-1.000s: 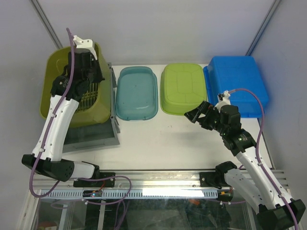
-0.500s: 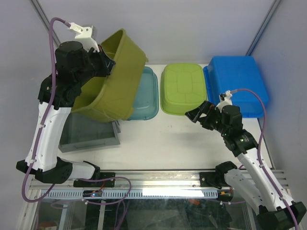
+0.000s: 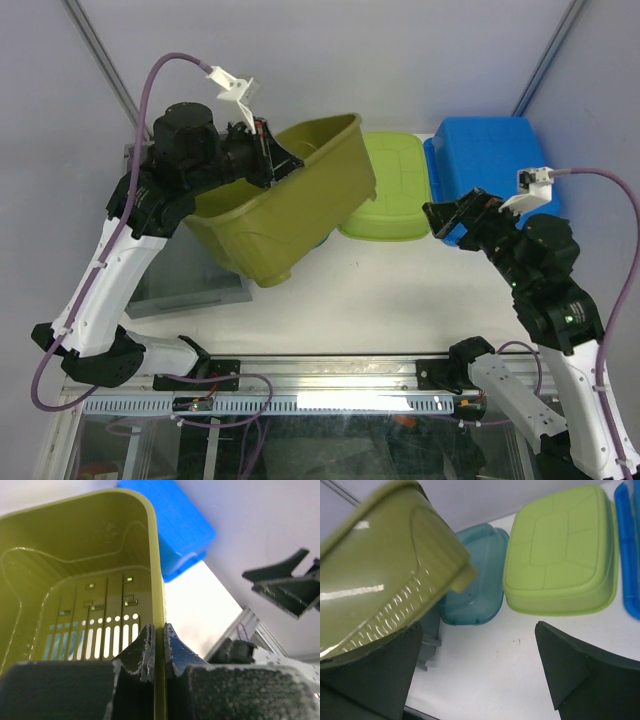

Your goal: Turn the large container upside down

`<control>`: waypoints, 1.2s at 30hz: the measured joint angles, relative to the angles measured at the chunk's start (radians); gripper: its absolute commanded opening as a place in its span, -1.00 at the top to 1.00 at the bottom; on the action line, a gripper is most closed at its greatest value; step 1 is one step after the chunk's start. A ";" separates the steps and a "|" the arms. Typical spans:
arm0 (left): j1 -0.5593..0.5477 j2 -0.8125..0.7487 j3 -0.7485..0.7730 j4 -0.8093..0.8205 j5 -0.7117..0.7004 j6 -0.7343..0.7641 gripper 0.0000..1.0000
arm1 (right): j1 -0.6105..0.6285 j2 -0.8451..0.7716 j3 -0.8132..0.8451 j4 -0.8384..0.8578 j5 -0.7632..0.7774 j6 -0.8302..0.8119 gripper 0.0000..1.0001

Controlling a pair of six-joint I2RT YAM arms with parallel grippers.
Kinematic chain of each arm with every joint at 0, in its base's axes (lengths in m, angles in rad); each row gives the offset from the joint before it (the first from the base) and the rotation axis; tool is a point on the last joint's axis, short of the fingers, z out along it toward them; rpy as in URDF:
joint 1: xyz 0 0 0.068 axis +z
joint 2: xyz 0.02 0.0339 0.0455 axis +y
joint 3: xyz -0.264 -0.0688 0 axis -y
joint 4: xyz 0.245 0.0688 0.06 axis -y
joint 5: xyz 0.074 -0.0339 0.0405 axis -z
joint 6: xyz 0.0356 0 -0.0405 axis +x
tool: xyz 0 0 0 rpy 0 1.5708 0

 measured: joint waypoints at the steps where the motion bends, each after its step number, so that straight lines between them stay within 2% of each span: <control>1: -0.024 0.000 -0.005 0.008 0.007 -0.005 1.00 | 0.000 -0.003 0.031 -0.013 0.014 -0.018 -0.98; 7: -0.164 0.000 -0.099 0.076 0.036 -0.044 1.00 | 0.000 -0.013 0.132 -0.060 0.071 -0.105 -0.98; 12: -0.227 0.000 -0.239 0.191 0.062 -0.107 1.00 | 0.000 -0.014 0.160 -0.102 0.078 -0.166 -0.98; 18: -0.291 0.002 -0.367 0.322 0.088 -0.177 1.00 | 0.000 0.001 0.182 -0.128 -0.013 -0.249 -0.98; 24: -0.290 0.002 -0.393 0.351 0.055 -0.182 0.97 | 0.000 0.045 0.179 -0.168 -0.154 -0.298 -0.98; 30: -0.290 -0.037 -0.408 0.306 -0.013 -0.147 -0.16 | 0.000 0.037 0.143 -0.212 -0.171 -0.305 -0.98; 32: -0.290 -0.067 -0.428 0.279 -0.024 -0.132 -0.38 | 0.000 0.029 0.134 -0.227 -0.164 -0.305 -0.98; 36: -0.290 -0.101 -0.460 0.223 -0.022 -0.100 -0.61 | 0.000 0.018 0.122 -0.248 -0.137 -0.300 -0.98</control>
